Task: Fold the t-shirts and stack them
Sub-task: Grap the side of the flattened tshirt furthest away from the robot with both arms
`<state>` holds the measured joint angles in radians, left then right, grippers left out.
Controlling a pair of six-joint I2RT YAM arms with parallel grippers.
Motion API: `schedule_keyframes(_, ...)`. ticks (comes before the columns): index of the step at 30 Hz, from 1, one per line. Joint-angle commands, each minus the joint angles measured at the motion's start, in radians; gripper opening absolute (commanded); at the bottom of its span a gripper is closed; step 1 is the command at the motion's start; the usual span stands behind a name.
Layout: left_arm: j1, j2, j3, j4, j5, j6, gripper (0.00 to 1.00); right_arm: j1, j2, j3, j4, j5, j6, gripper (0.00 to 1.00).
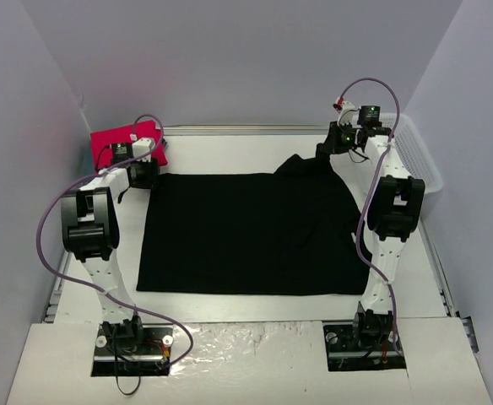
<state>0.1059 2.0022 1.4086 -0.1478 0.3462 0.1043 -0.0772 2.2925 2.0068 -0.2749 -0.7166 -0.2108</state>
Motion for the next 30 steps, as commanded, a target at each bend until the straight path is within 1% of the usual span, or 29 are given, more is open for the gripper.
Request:
schedule_keyframes(1,0.002,0.030,0.058,0.028,-0.010,-0.061,0.46,0.004,-0.001,0.047,-0.012,-0.032,-0.012,0.00)
schedule_keyframes(5,0.000,0.090,0.115,0.005,0.016,-0.087,0.45,0.004,0.004,0.050,-0.012,-0.030,-0.019,0.00)
schedule_keyframes(14,-0.002,0.141,0.182,-0.010,0.045,-0.092,0.44,0.004,0.021,0.052,-0.014,-0.030,-0.025,0.00)
schedule_keyframes(16,-0.002,0.145,0.191,-0.012,0.060,-0.126,0.44,0.005,0.025,0.053,-0.015,-0.027,-0.025,0.00)
schedule_keyframes(17,-0.002,0.147,0.194,-0.013,0.077,-0.132,0.39,0.004,0.024,0.055,-0.014,-0.027,-0.025,0.00)
schedule_keyframes(19,-0.002,0.150,0.196,-0.010,0.092,-0.140,0.36,0.004,0.027,0.055,-0.014,-0.024,-0.025,0.00)
schedule_keyframes(22,-0.003,0.156,0.204,-0.010,0.106,-0.147,0.23,0.004,0.030,0.059,-0.017,-0.024,-0.025,0.00)
schedule_keyframes(23,-0.003,0.164,0.207,-0.012,0.118,-0.155,0.17,0.004,0.030,0.060,-0.018,-0.024,-0.025,0.00)
schedule_keyframes(26,-0.005,0.175,0.216,-0.016,0.132,-0.164,0.09,0.005,0.032,0.060,-0.021,-0.023,-0.027,0.00)
schedule_keyframes(27,-0.005,0.175,0.217,-0.015,0.138,-0.166,0.03,0.005,0.032,0.060,-0.023,-0.021,-0.029,0.00)
schedule_keyframes(30,-0.008,0.173,0.214,-0.013,0.135,-0.160,0.02,0.005,0.032,0.058,-0.026,-0.018,-0.033,0.00)
